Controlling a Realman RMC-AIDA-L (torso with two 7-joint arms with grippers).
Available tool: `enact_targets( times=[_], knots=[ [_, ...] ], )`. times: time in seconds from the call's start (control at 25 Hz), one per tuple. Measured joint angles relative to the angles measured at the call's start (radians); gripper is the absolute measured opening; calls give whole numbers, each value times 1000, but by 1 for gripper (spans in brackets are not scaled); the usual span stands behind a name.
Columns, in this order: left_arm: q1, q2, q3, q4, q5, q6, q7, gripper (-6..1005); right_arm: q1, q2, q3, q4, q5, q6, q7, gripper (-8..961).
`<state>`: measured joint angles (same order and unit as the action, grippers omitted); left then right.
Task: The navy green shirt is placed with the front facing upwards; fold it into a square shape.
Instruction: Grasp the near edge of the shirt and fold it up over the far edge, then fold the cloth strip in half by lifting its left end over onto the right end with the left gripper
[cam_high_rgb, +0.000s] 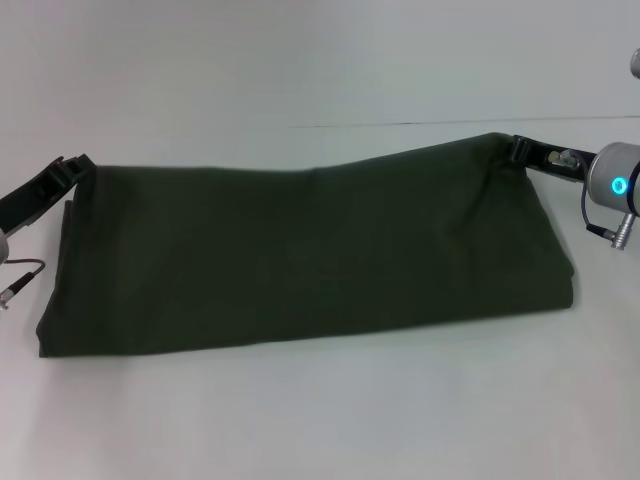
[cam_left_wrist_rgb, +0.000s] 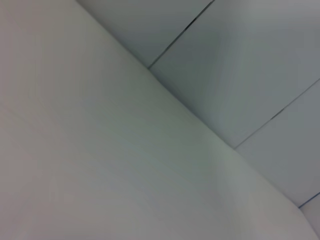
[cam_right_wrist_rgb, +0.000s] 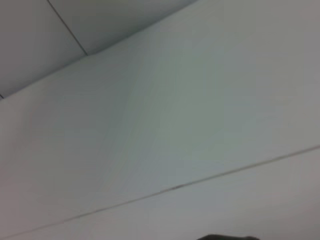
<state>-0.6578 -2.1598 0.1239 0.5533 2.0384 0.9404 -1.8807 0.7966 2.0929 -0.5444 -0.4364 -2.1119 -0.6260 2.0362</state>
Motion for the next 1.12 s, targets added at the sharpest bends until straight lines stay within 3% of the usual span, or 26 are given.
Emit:
enact_targets(
  times=[0.12, 0.4, 0.56, 0.64, 0.76, 0.84, 0.96, 1.12],
  knots=[
    [6, -1, -5, -37, -80, -23, 73, 14, -8, -1, -1, 10, 74, -14, -83, 163],
    [25, -3, -4, -62, -186, -30, 129, 269, -25, -4, 4, 26, 157, -8, -135, 282],
    [40, 5, 8, -57, -180, 67, 124, 422, -66, -12, 6, 15, 241, -70, -132, 368],
    [54, 19, 30, -50, -170, 149, 97, 505, -91, -27, 6, 9, 264, -145, -114, 411],
    [81, 63, 113, -27, -122, 261, -21, 628, -126, -59, 1, 3, 259, -255, -56, 558],
    [103, 92, 160, 28, -21, 346, -126, 669, -150, -82, -6, 1, 241, -322, -16, 656],
    [126, 105, 163, 106, 81, 418, -205, 731, -190, -116, -12, 0, 192, -429, 58, 756],
    [159, 140, 148, 241, 289, 497, -371, 813, -231, -143, -13, -1, 132, -513, 113, 874]
  ],
)
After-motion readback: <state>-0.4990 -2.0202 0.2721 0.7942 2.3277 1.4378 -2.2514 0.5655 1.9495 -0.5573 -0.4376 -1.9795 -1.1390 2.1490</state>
